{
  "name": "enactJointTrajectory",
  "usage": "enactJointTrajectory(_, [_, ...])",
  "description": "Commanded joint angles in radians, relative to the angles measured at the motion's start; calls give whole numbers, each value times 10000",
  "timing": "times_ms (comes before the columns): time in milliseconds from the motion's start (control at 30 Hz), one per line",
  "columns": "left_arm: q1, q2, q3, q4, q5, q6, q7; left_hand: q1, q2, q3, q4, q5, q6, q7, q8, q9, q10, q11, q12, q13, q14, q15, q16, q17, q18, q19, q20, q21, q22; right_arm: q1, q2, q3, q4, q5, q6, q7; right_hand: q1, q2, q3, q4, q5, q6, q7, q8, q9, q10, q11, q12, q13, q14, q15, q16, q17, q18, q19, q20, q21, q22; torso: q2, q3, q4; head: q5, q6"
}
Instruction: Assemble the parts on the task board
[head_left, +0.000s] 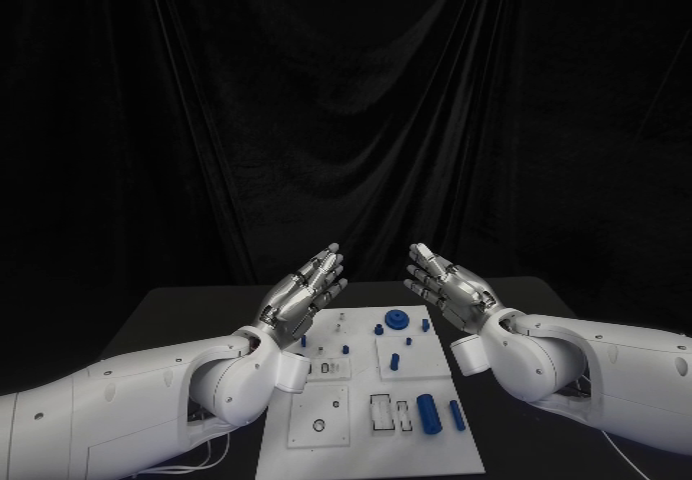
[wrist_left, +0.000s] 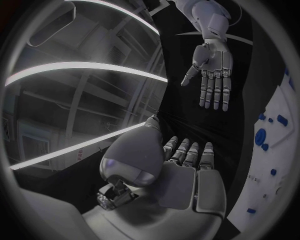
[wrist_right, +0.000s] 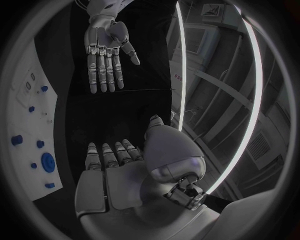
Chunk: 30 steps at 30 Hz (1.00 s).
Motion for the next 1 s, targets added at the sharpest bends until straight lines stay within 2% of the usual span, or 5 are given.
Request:
enactJointTrajectory(33, [36,-530,-3,-77,245,1814,1455,185,14,87,0,96,318,182,93,50,147,297,539,71,94,246,155,74,204,62,289,7,120,94,-348,8,105,211,1397,-69,159,-37,69,1,81,60,138,140,27,1,117,-46,-14,16,131,-44,-16,161,26,144,-17,20,132,-70,95,-167,-749])
enactJointTrajectory(267, [33,-760,-4,-111,-153,1807,1721,603,-52,244,-1,885,1510,767,562,211,846,809,2504,265,890,612,1405,328,144,636,585,392,623,132,-431,7,49,106,1934,-260,826,-141,289,-53,819,182,318,291,53,6,500,-20,-2,16,622,-44,-16,306,245,723,156,144,300,-98,48,-147,-836])
enactJointTrajectory(500, [31,-1003,-4,-247,-711,1685,2021,1421,-291,573,-174,1953,2052,1076,927,258,1093,942,3282,291,1068,739,1888,353,208,1116,797,742,929,174,-547,7,-48,-275,2295,-602,2421,-731,571,-489,1403,858,633,1088,202,655,1865,1481,359,1083,1482,1110,387,-36,2164,1191,1241,693,502,-132,148,-121,-1003])
enactJointTrajectory(867, [57,-1472,-1,-490,-1418,1484,2231,1994,-767,1210,-338,3098,2897,1428,1181,309,1976,1265,4268,352,1663,1024,2691,434,253,1801,1110,1416,1426,565,-480,6,-704,-1888,2770,-1280,4044,-984,1092,-1738,1966,2012,1169,2255,366,1161,2148,3980,537,3694,1658,3333,758,-297,5555,1150,2506,1070,647,-189,168,108,-1671])
enactJointTrajectory(1000, [72,-1600,-1,-536,-1473,1503,2240,1994,-819,1331,-278,3300,3212,1545,1265,336,2203,1306,4407,364,1826,1073,2860,449,203,1942,1118,1593,1544,822,-459,5,-916,-2708,2827,-1569,4802,-1029,1684,-2581,2381,3817,1493,3739,677,2698,2548,6259,747,5647,1511,4473,963,-177,6546,1102,2815,1112,764,-215,281,136,-1860])
